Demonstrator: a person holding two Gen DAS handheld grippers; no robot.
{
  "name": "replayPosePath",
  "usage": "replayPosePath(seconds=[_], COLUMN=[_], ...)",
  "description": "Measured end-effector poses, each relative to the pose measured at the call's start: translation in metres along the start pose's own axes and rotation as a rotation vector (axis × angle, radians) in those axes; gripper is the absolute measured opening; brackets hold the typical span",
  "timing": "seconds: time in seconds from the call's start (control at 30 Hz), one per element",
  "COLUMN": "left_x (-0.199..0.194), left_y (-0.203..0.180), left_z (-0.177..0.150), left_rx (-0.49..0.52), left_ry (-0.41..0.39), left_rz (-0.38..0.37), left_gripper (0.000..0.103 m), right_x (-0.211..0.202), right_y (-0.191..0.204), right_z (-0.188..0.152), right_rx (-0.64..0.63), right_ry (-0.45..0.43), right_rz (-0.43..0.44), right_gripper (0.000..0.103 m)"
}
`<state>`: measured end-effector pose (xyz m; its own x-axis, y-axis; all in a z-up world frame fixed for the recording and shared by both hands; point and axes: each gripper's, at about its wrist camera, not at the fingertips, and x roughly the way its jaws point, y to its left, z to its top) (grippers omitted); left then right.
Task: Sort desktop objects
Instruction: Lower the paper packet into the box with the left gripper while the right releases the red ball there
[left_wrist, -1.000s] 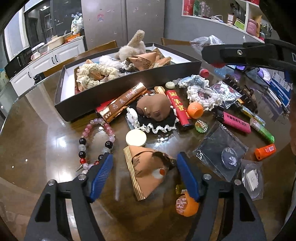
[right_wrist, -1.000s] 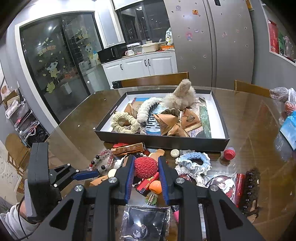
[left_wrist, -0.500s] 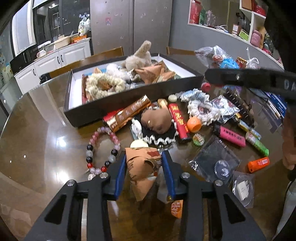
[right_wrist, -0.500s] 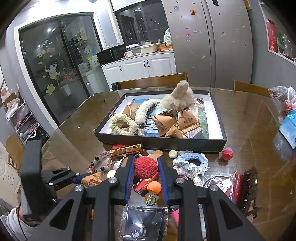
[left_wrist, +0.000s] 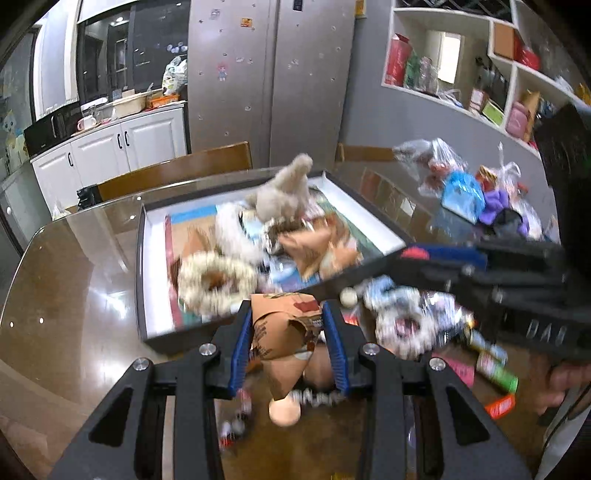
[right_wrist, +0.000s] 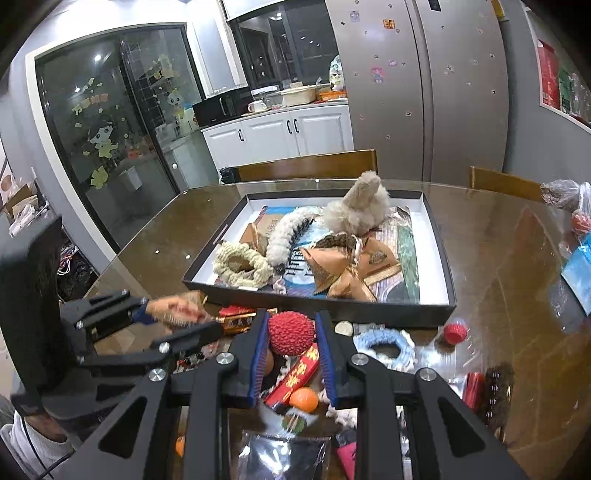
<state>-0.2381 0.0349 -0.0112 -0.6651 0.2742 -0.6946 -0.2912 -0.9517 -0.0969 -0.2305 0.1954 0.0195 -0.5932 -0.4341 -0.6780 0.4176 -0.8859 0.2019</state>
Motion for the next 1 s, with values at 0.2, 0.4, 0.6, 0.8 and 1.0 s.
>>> replayPosePath(seconds=[0.2, 0.4, 0.6, 0.8, 1.0], left_x=[0.028, 0.054, 0.071, 0.078, 0.066], left_y=[0.015, 0.031, 0.039, 0.041, 0.05], left_z=[0.038, 0.061, 0.064, 0.059, 0.059], left_rx=[-0.056, -0.105, -0.103, -0.089, -0.1], left_ry=[-0.005, -0.001, 0.017, 0.025, -0.018], left_rz=[0.014, 0.03, 0.04, 0.092, 0.246], left_gripper=[0.038, 0.038, 0.038, 0.051, 0.092], right_x=[0.026, 0.06, 0.082, 0.085, 0.082], right_y=[-0.01, -0.018, -0.019, -0.019, -0.025], right_z=[0.03, 0.051, 0.061, 0.064, 0.068], right_rx=[0.008, 0.013, 0.003, -0.009, 0.017], right_ry=[0.023, 0.045, 0.055, 0.042, 0.035], right_rz=[-0.002, -0.016, -0.031, -0.053, -0.138], right_gripper=[0.026, 0.026, 0.026, 0.026, 0.062])
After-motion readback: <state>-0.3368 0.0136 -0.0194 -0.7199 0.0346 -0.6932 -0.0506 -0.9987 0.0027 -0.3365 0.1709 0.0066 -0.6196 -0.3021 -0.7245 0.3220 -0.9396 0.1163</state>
